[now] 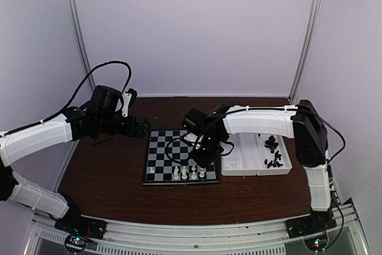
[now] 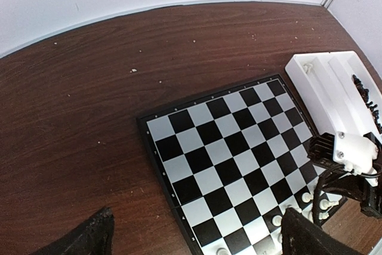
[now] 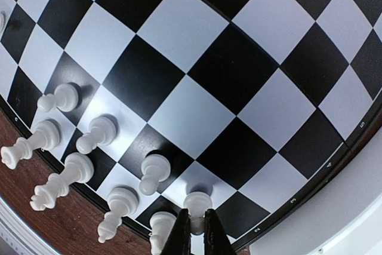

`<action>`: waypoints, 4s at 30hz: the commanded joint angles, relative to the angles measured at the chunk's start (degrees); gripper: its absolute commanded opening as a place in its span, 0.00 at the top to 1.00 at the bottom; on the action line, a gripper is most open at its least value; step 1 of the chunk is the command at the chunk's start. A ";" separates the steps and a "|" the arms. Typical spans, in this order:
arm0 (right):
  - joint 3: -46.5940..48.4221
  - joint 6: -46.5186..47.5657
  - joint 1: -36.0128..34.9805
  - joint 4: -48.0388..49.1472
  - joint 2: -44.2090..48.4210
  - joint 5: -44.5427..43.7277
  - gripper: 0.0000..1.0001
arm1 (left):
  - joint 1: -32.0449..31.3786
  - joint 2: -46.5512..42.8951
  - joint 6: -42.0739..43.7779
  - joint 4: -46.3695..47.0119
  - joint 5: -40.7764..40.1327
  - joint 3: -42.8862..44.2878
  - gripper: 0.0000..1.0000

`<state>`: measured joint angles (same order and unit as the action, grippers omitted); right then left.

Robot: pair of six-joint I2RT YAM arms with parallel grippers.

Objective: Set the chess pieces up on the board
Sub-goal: Place the chess piece on the chessboard, then pick up the chess piece from the storage box.

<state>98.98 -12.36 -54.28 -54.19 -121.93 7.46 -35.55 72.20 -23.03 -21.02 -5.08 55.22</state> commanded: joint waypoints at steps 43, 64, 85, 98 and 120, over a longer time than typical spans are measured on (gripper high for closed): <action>-10.77 -4.94 6.65 5.59 15.54 -13.96 0.78 | 0.39 -1.85 0.63 1.24 -1.78 0.41 0.02; -18.13 -16.07 16.26 19.26 12.73 -11.77 0.83 | 0.39 -1.24 0.35 0.23 -1.90 1.91 0.02; -20.25 -22.16 17.87 29.80 5.45 -7.62 0.83 | 0.39 -1.19 1.12 -0.01 -2.15 1.73 0.02; -18.96 -22.03 18.33 28.02 2.89 -9.83 0.81 | 0.39 -2.15 1.13 -0.11 -1.93 1.30 0.02; -21.12 -19.44 20.28 27.82 7.58 -11.65 0.90 | 0.39 -2.16 1.14 -0.25 -1.65 1.38 0.02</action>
<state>79.44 -32.77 -34.37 -25.06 -117.32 -2.44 -35.55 71.46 -22.57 -21.52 -6.70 55.31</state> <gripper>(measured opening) 0.110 0.976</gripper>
